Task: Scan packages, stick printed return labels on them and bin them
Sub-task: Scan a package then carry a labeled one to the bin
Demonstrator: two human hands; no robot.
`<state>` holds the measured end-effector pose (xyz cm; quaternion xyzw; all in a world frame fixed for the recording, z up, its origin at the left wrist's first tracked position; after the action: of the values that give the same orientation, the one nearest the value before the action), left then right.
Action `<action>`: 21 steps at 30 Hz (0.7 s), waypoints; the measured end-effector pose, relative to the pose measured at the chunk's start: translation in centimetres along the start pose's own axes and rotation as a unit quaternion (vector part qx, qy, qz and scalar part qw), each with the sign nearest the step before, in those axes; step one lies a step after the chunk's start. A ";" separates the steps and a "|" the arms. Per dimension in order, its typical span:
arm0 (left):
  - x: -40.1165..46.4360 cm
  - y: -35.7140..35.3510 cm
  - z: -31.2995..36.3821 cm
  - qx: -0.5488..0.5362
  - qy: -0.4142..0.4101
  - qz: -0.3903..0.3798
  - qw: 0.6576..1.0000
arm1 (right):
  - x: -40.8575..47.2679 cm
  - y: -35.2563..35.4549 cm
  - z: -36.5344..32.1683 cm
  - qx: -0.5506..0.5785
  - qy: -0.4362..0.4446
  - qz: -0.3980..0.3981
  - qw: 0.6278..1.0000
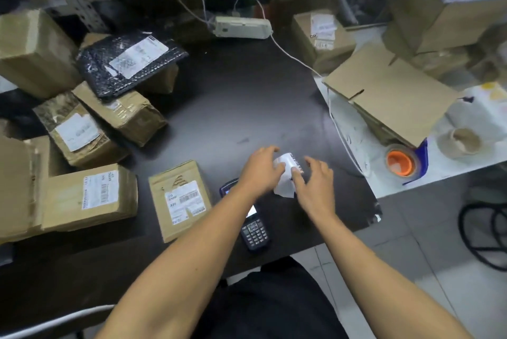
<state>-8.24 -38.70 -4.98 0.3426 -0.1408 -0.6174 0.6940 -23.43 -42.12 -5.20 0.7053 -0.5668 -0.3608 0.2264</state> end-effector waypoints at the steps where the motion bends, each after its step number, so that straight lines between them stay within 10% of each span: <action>1: 0.6 -0.7 -0.2 -0.006 0.013 -0.012 1.000 | 0.4 0.0 -0.2 -0.004 0.020 -0.008 1.000; 21: 0.7 -2.9 -1.2 -0.230 0.012 -0.032 0.973 | 4.1 -2.1 -0.1 0.096 0.025 -0.221 0.970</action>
<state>-9.55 -38.99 -7.83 0.1855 0.0242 -0.6509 0.7357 -21.66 -45.55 -7.68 0.8400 -0.4230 -0.3284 0.0867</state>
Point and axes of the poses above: each hand's wrist, its own x-axis towards the middle knuckle, its own y-axis out of the back of the hand, z = x × y, the point moved 10 cm from there along x, towards the middle knuckle, and after that the axes turned 11 degrees about -y, right-handed, at the moved point
